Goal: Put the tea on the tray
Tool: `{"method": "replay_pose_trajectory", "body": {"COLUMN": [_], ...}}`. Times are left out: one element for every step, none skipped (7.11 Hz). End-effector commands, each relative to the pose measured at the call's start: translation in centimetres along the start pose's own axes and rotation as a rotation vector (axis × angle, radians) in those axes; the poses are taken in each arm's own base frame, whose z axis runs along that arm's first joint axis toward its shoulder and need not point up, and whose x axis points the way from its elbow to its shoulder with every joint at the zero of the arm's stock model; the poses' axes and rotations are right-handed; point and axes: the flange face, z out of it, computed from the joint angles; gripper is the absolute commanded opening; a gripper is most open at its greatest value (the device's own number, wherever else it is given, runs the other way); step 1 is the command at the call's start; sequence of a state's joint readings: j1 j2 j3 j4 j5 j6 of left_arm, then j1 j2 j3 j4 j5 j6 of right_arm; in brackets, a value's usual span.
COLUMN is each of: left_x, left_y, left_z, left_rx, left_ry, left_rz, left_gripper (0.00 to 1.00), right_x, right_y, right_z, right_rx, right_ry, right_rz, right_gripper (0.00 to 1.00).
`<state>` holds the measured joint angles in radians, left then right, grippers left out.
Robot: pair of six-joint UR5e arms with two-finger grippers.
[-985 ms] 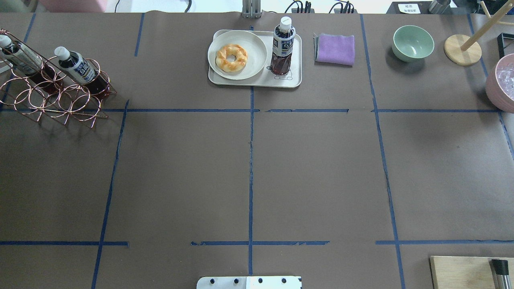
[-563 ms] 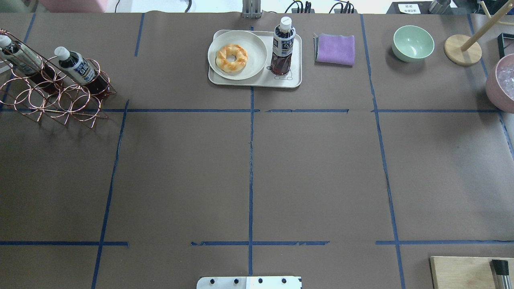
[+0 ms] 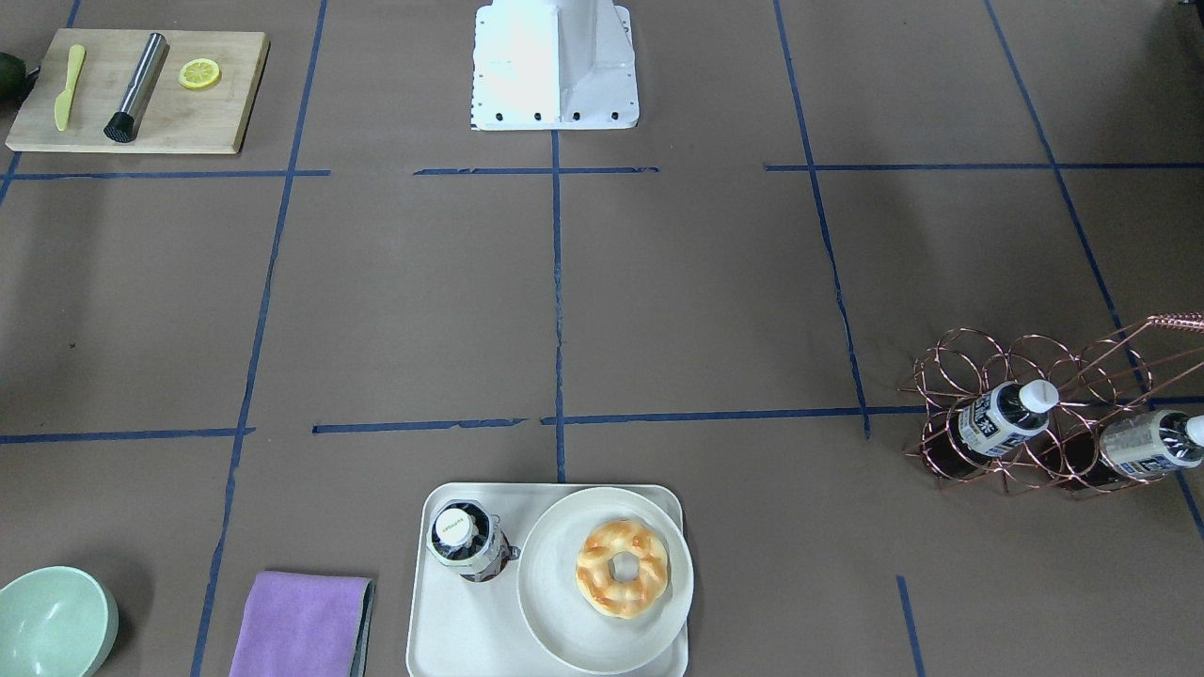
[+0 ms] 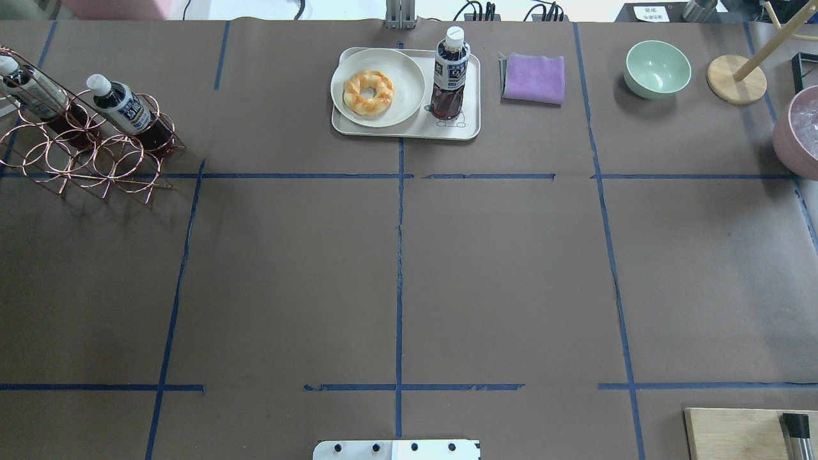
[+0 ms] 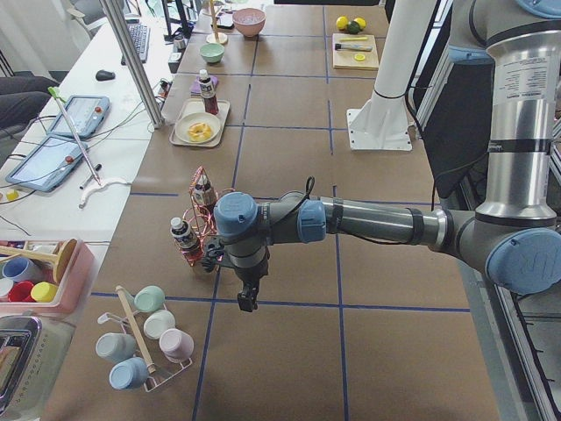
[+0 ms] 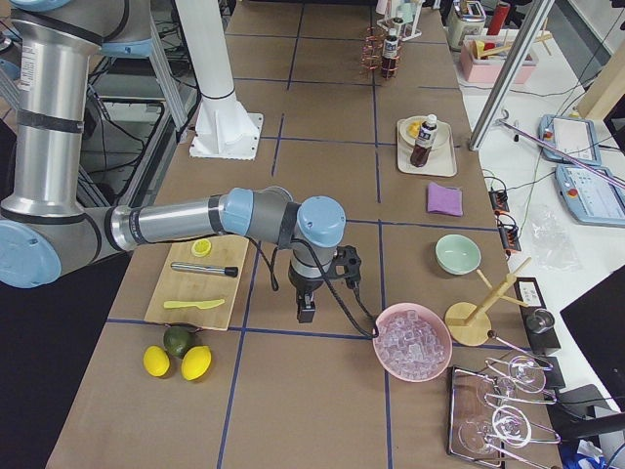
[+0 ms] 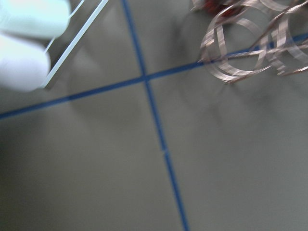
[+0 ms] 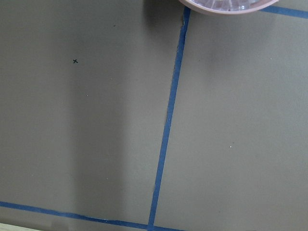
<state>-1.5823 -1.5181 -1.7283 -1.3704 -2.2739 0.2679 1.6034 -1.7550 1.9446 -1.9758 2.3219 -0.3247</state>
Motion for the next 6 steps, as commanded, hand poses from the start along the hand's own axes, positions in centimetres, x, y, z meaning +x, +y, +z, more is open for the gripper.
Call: {"method": "replay_pose_trajectory", "body": {"left_x": [-0.35,-0.56,-0.66,-0.54,-0.51,-0.56], "left_y": [1.00,1.73,1.83,1.73,1.72,1.73], "left_z": [-0.36,0.20,0.32,0.15,0.09,0.15], "left_rx": [0.006,-0.005,-0.009,-0.005,-0.004,-0.006], "left_ry": [-0.005,-0.004,-0.006,-0.007,-0.009,-0.009], "left_rz": [-0.012,-0.017,-0.017,-0.014,-0.015,-0.014], "left_gripper": [1.00,1.00,1.00,1.00,1.00,1.00], "right_x": [0.17,0.10,0.17,0.08,0.13,0.14], "right_y": [0.03,-0.01,0.08,0.06,0.06,0.14], "right_z": [0.11,0.15,0.16,0.15,0.20,0.16], "right_rx": [-0.002,-0.002,-0.002,-0.002,-0.003,-0.002], "right_ry": [0.000,-0.003,-0.003,-0.003,-0.003,-0.005], "right_rz": [0.005,0.005,0.004,0.002,0.003,0.006], "right_gripper": [1.00,1.00,1.00,1.00,1.00,1.00]}}
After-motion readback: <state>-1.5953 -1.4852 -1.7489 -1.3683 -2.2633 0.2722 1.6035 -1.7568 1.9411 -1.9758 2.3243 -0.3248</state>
